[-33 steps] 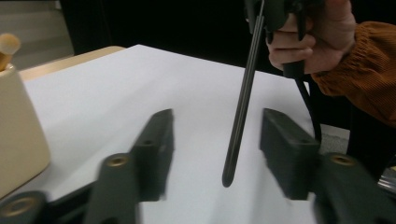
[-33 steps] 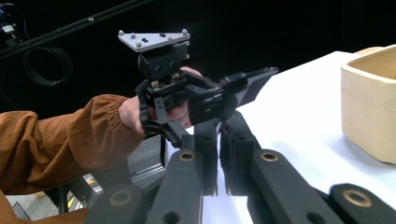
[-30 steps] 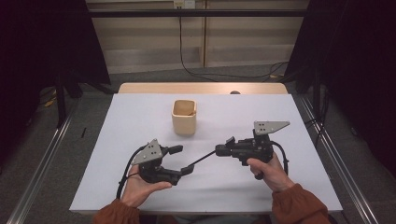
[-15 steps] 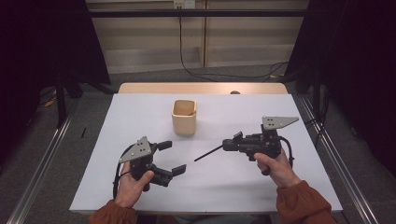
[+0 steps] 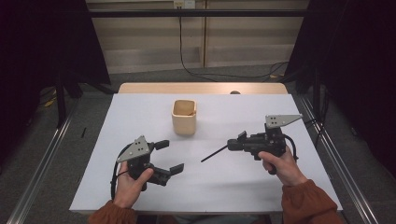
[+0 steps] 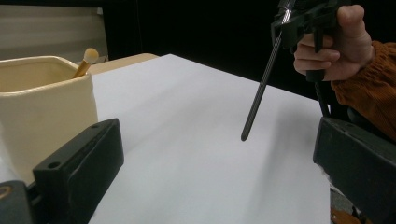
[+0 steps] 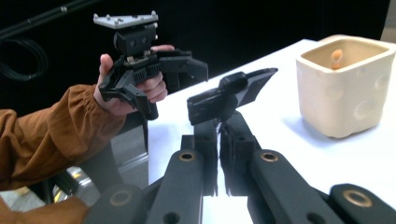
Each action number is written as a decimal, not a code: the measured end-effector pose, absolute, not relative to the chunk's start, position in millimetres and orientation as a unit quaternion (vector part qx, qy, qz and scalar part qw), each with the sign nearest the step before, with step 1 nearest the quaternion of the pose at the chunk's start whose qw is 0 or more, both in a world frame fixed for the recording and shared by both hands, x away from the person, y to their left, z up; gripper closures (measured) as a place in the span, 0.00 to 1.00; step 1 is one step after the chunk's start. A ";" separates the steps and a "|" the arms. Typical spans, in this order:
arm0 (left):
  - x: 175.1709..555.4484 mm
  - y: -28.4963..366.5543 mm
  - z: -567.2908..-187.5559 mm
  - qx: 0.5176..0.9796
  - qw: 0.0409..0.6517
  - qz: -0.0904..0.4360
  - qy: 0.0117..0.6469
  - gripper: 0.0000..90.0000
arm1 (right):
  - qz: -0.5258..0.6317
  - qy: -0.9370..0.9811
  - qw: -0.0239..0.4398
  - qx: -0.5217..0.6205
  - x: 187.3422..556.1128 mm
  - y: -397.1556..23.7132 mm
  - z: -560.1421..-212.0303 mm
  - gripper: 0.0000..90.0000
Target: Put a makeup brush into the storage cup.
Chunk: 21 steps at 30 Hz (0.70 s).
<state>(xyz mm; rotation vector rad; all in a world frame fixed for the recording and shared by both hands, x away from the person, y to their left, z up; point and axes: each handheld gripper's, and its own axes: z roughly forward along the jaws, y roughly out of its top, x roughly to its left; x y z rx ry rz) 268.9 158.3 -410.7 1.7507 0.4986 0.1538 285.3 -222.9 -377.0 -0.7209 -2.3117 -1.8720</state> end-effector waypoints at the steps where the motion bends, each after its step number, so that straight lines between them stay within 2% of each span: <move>1: 268.4 156.4 -410.6 0.764 0.605 0.068 0.212 0.02 | -0.606 -0.760 0.040 -0.231 286.3 -221.9 -373.7 0.95; 21: 269.6 147.8 -410.7 0.775 0.596 0.057 0.204 0.03 | -0.520 -0.822 0.030 -0.230 301.3 -205.3 -354.3 0.95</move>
